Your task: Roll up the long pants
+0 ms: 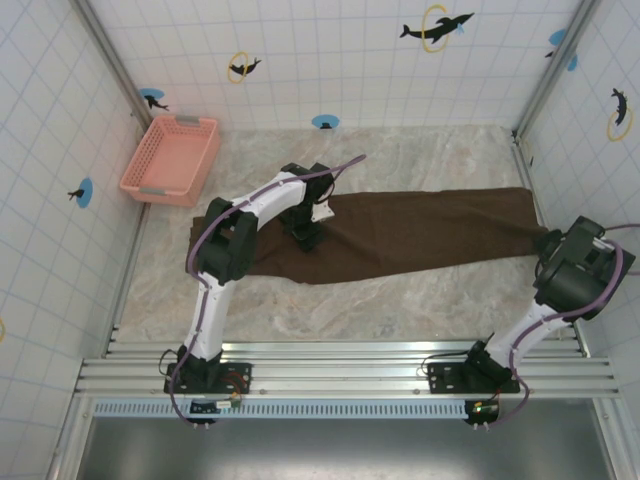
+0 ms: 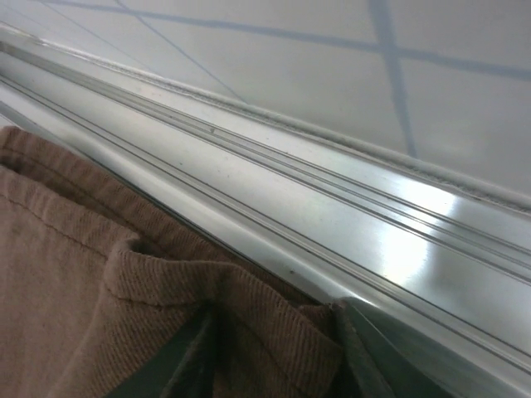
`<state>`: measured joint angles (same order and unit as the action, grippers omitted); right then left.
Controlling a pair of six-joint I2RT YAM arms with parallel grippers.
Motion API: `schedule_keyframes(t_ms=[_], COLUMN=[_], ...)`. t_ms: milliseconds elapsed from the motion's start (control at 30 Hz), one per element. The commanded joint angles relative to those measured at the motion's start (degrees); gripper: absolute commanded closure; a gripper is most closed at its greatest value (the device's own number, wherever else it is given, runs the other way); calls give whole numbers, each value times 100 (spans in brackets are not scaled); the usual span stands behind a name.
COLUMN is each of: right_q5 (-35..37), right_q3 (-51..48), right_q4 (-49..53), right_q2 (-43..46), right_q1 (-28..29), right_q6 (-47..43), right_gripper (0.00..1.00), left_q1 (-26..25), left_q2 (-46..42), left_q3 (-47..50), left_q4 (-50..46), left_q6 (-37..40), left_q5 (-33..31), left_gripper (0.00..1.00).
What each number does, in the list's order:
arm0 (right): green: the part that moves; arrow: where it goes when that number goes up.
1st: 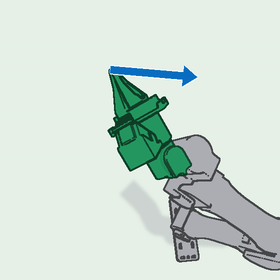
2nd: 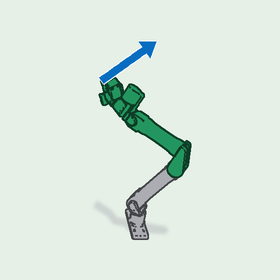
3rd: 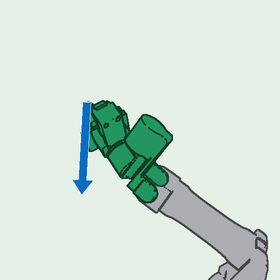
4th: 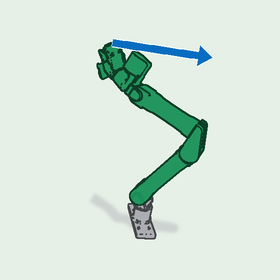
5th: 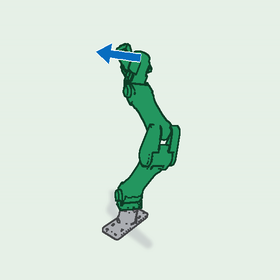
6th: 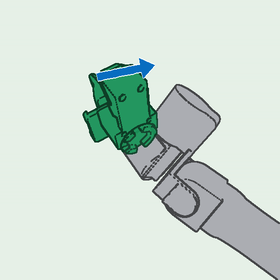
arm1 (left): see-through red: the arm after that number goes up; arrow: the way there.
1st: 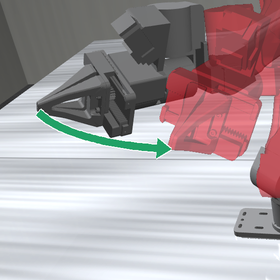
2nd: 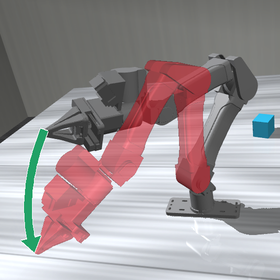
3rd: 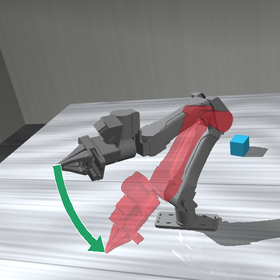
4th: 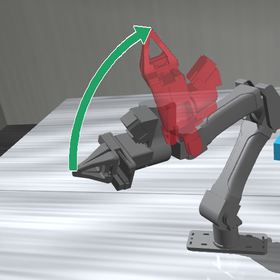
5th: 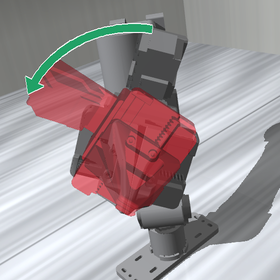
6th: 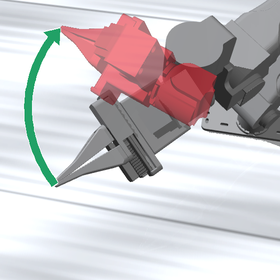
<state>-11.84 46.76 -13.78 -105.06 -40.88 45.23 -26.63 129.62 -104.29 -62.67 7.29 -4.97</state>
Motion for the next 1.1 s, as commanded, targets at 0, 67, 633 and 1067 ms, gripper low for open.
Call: schedule_keyframes(t_ms=[0,67,633,1067], right_q5=[-314,-340,-366,-163], right_q3=[-165,-254,-440,1501], right_q4=[41,-166,677,2059], right_q2=[-276,-183,3427,3935], right_q1=[167,195,951,1460], right_q6=[378,474,404,111], right_gripper=[72,80,87,86], left_q1=[-45,-44,-18,-362], left_q2=[181,166,-192,158], left_q3=[-65,-65,-213,-614], left_q4=[-130,-142,-270,-124], left_q6=[-26,-41,-223,-818], left_q5=[58,50,193,1466], left_gripper=[3,2,3,2])
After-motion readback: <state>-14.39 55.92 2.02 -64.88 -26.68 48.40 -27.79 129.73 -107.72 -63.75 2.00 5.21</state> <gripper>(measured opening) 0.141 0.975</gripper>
